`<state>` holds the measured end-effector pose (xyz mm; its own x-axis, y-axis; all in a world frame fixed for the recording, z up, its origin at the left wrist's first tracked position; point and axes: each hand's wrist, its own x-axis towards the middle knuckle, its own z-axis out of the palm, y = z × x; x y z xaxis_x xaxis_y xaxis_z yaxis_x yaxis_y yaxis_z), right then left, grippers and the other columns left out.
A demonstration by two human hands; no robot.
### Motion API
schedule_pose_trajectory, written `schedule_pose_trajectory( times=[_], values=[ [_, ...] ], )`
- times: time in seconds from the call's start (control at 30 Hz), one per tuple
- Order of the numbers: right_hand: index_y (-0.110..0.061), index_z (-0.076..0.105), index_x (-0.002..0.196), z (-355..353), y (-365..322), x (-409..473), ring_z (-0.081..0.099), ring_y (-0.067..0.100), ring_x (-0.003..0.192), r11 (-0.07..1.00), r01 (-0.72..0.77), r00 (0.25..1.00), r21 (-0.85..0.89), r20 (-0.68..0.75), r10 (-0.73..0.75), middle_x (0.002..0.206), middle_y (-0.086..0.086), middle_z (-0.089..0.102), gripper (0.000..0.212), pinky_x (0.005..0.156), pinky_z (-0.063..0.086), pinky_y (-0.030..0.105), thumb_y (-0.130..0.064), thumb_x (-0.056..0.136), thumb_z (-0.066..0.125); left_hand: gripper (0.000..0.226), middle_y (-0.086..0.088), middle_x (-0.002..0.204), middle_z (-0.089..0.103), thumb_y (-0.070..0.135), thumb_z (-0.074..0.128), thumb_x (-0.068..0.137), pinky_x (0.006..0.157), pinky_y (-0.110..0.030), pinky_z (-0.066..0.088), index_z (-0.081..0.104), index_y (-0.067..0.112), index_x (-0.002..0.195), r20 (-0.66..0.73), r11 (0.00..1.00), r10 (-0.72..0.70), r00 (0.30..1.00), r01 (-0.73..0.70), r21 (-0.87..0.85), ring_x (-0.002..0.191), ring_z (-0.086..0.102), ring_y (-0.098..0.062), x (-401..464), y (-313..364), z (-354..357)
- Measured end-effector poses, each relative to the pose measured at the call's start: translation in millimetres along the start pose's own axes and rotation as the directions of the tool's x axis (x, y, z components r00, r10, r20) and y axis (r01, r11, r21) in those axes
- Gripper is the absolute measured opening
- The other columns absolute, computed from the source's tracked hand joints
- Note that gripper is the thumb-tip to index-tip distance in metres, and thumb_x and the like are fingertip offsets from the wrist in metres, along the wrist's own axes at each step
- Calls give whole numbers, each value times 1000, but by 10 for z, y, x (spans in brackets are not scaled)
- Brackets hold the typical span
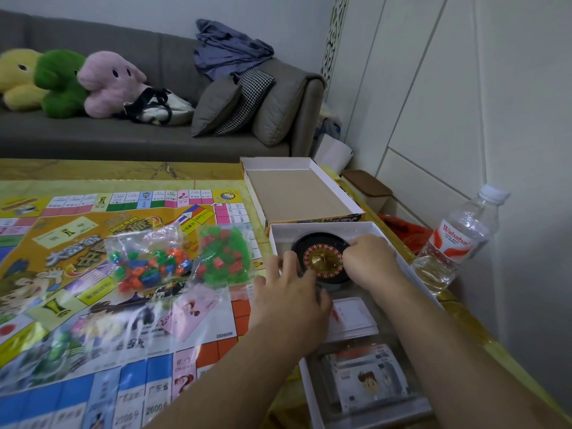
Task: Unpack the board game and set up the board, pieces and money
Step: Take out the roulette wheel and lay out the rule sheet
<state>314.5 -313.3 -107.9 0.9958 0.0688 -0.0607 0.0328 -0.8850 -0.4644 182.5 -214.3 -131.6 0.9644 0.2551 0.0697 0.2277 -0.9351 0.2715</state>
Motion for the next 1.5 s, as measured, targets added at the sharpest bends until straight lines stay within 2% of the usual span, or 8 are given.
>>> schedule_pose_trajectory(
  times=[0.1, 0.33, 0.6, 0.83, 1.07, 1.23, 1.4, 1.5],
  values=[
    [-4, 68, 108, -26, 11, 20, 64, 40, 101, 987, -32, 999, 156, 36, 27, 109, 20, 68, 46, 84, 57, 47, -24, 72, 46, 44, -1, 137, 32, 56, 30, 104, 111, -50, 38, 53, 28, 128, 4, 1000, -2, 1000, 2, -6, 135, 26, -25, -2, -1, 5],
    [-5, 70, 95, -104, 72, -26, 70, 35, 87, 977, 24, 998, 212, 56, -36, 89, 15, 71, 20, 81, 63, 48, -5, 90, 51, 43, -1, 135, 32, 55, 31, 104, 111, -49, 38, 53, 28, 129, 8, 1000, -2, 1000, 3, -22, 135, 26, -25, 2, -1, -7],
    [-19, 46, 153, -115, -27, -186, 56, 27, 123, 965, 55, 995, 257, 63, -73, 142, 11, 57, 50, 96, 53, 38, -9, 105, 42, 44, -1, 136, 33, 55, 31, 104, 111, -49, 38, 52, 29, 131, 4, 1000, -4, 1000, 4, -15, 135, 26, -25, -9, 15, 1],
    [-22, 43, 157, -126, -66, -150, 61, 31, 121, 956, 44, 992, 288, 101, -76, 137, 13, 60, 54, 101, 56, 50, -13, 104, 45, 42, 0, 136, 33, 55, 31, 104, 111, -48, 38, 53, 30, 130, -3, 1000, -9, 1000, 9, -21, 135, 26, -25, -9, 3, 6],
    [-12, 65, 120, -78, -31, -119, 54, 31, 110, 992, 118, 992, -42, 47, -116, 120, 9, 64, 35, 95, 53, 46, -17, 89, 49, 42, -2, 132, 34, 53, 30, 103, 107, -48, 40, 56, 27, 124, -16, 1000, -7, 1000, 7, 0, 131, 28, -25, -6, 18, -18],
    [-13, 69, 109, -71, -56, -101, 50, 20, 85, 996, 79, 995, 35, 61, -81, 106, 11, 67, 29, 72, 48, 35, -13, 90, 47, 42, -1, 133, 33, 54, 29, 103, 108, -49, 39, 56, 28, 123, -13, 1000, -14, 1000, 14, -4, 133, 27, -25, 1, 22, -9],
    [-11, 66, 115, -103, -98, -118, 65, 29, 97, 986, 63, 991, 155, 104, -80, 111, 15, 70, 28, 90, 61, 46, -10, 96, 47, 41, -1, 134, 33, 53, 30, 104, 109, -48, 39, 54, 28, 126, -13, 1000, -10, 1000, 10, 4, 134, 27, -26, -9, 25, -11],
    [-16, 53, 146, -120, -114, -141, 58, 28, 115, 981, 81, 984, 177, 144, -107, 134, 15, 62, 46, 99, 55, 46, -8, 101, 42, 42, -1, 135, 33, 53, 30, 104, 109, -48, 38, 54, 28, 127, -20, 1000, -8, 1000, 8, 0, 134, 27, -25, -12, 28, -5]
  ],
)
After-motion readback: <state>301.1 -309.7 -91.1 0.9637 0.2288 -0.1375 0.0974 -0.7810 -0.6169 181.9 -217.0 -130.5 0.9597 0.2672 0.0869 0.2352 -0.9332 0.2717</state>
